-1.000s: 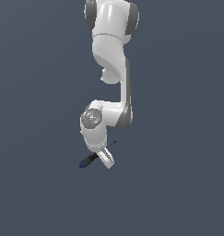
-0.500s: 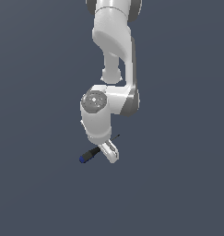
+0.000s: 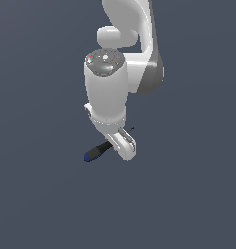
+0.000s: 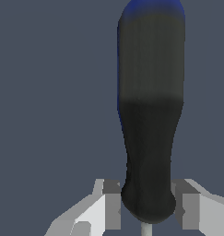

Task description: Pick up the object and move it to a goal position.

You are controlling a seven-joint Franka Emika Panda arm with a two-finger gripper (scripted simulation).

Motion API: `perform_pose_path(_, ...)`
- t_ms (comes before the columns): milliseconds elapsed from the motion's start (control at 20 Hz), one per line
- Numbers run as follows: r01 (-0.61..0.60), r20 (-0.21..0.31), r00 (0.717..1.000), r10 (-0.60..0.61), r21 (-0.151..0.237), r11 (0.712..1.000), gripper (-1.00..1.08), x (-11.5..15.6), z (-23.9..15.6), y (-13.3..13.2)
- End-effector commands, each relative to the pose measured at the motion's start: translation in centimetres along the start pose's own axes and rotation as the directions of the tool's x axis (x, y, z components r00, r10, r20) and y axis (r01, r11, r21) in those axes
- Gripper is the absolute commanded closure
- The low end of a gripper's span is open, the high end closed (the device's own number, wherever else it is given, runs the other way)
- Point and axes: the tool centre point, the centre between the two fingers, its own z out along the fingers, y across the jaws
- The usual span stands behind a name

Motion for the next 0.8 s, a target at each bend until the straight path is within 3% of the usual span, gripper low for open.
perform_pose_path(0, 0.000, -0.001, 1.000, 0.000, 0.000, 1.000, 1.08, -0.4, -2.9, -0.4)
perform_pose_path(350, 0.000, -0.001, 1.000, 0.000, 0.000, 1.000, 1.08, -1.3, -9.5, -1.7)
perform_pose_path(750, 0.001, 0.000, 1.000, -0.001, 0.000, 1.000, 1.08, -1.7, -13.4, -2.6)
